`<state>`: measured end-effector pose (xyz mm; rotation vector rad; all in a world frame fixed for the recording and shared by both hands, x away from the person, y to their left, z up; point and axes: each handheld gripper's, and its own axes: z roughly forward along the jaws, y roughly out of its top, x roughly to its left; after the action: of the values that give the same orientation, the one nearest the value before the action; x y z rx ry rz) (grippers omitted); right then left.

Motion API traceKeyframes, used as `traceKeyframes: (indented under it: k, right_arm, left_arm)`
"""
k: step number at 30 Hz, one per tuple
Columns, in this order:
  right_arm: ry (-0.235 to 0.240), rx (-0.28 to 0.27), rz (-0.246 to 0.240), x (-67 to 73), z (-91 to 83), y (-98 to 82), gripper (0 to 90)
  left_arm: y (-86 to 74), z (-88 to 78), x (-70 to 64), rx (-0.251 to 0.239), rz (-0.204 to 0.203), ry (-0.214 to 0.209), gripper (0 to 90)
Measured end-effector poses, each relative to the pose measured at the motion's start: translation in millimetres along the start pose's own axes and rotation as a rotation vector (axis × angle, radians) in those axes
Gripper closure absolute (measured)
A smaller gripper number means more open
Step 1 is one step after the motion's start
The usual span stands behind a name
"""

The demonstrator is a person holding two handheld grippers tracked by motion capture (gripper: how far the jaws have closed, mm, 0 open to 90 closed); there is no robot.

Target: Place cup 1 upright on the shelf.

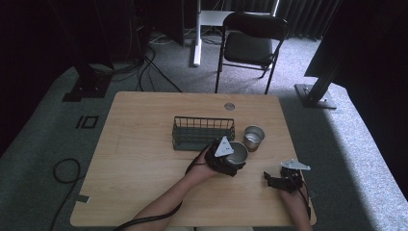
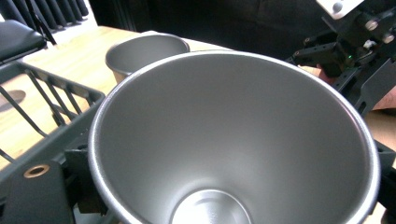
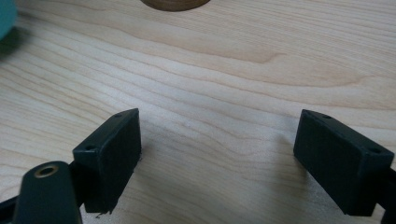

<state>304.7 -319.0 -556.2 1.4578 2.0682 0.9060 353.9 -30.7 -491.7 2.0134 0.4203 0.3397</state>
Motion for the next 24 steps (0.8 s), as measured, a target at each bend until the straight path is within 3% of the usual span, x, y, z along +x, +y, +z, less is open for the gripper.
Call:
traceKeyframes:
  k: [13,24]
  right_arm:
    - [0.0,0.001,0.002,0.1,-0.1,0.2,14.6]
    - [0.0,0.002,0.0,0.1,-0.1,0.2,14.7]
  left_arm:
    - [23.0,-23.5,3.2,-0.038,-0.01,0.014,14.1]
    - [33.4,-38.2,6.2,-0.048,-0.009,0.029,14.1]
